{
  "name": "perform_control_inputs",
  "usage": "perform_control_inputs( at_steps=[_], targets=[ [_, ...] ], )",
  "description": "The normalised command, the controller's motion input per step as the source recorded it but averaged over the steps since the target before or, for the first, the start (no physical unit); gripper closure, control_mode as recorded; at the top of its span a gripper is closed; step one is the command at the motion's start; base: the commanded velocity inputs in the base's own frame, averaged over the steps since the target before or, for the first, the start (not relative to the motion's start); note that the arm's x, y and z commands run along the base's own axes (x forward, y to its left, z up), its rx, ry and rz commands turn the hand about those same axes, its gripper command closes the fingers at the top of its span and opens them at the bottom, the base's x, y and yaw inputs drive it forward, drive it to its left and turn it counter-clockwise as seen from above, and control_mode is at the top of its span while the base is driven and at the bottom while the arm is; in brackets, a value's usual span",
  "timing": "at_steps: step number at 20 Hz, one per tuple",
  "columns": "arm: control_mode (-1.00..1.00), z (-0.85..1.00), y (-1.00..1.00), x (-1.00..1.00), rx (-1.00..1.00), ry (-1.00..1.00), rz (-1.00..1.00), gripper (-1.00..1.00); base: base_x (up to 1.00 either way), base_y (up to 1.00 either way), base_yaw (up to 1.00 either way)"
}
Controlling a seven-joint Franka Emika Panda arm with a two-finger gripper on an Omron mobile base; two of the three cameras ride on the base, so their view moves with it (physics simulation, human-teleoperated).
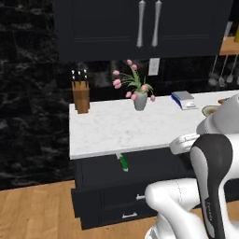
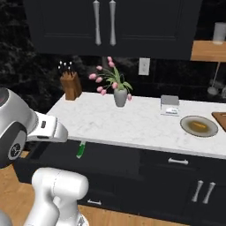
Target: Pick up the knife from the drawer and place it on the cutting board. Then place the meat from the plate to the cutting board.
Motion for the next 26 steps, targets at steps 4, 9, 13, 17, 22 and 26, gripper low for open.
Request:
perform_control_inputs(
  at_steps=[4,9,13,17,22,26],
  targets=[
    [1.0,0.0,0.0,0.0,0.0,0.0,0.0,-1.0,0.0,-1.0,0.03],
    [1.0,0.0,0.0,0.0,0.0,0.0,0.0,-1.0,0.04,-1.0,0.02],
    [1.0,0.0,0.0,0.0,0.0,0.0,0.0,-1.0,0.24,-0.99,0.1],
    [1.0,0.0,0.0,0.0,0.0,0.0,0.0,-1.0,0.26,-0.84,0.3],
    [1.0,0.0,0.0,0.0,0.0,0.0,0.0,-1.0,0.28,-0.48,0.46],
    [1.0,0.0,0.0,0.0,0.0,0.0,0.0,-1.0,0.3,0.0,0.49]
  ],
)
